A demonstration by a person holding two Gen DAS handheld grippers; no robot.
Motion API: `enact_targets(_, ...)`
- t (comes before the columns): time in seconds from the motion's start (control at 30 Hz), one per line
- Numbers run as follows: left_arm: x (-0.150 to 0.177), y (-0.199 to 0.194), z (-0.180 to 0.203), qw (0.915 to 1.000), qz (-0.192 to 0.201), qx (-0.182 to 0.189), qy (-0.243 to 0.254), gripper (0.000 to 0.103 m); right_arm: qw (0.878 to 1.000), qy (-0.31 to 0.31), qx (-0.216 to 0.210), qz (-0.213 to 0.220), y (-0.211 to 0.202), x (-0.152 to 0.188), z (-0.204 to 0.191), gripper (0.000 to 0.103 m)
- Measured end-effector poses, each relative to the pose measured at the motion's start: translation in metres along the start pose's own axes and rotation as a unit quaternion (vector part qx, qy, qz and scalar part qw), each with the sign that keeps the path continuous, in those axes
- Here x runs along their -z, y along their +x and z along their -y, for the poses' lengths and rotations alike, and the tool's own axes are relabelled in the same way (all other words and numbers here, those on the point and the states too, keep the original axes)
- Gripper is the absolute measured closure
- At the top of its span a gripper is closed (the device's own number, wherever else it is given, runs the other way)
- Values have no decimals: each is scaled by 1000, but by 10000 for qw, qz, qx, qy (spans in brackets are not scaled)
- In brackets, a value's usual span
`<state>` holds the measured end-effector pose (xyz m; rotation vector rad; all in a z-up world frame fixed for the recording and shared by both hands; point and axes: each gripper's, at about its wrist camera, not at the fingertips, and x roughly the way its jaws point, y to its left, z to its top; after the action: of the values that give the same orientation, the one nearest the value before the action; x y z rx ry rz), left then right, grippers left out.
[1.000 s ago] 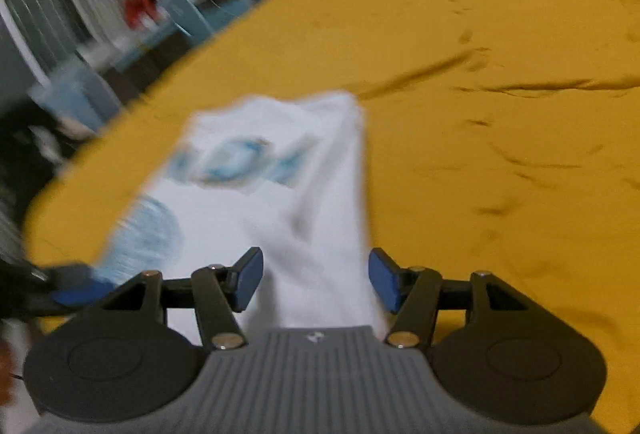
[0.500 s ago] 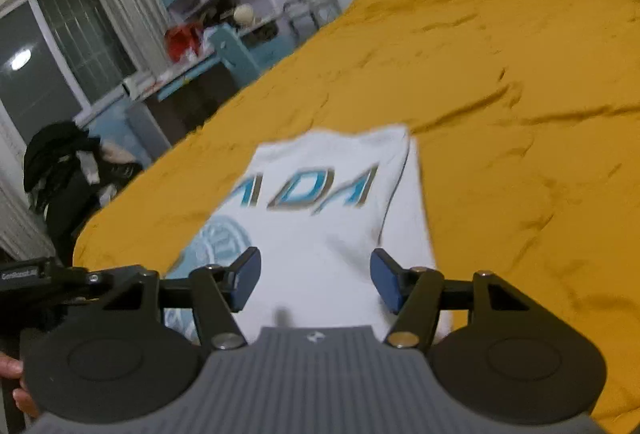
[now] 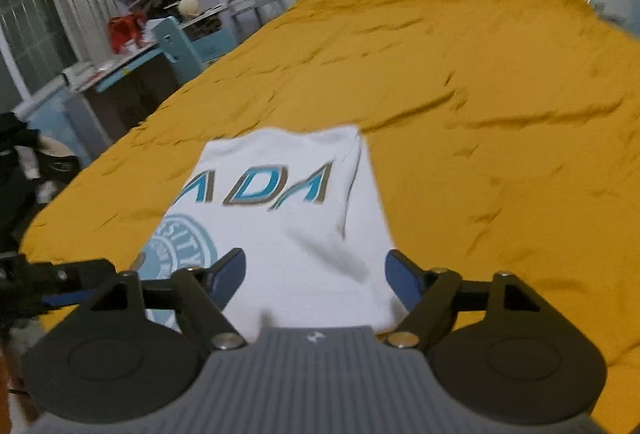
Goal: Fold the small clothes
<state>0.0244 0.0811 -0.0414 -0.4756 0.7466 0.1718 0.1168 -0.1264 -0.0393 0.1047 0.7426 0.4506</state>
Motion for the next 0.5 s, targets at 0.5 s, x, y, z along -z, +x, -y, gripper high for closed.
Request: enact_targets(0.5, 17, -43, 39, 9959, 107, -850, 279, 22, 9979, -558, 313, -58, -60, 0, -49, 21)
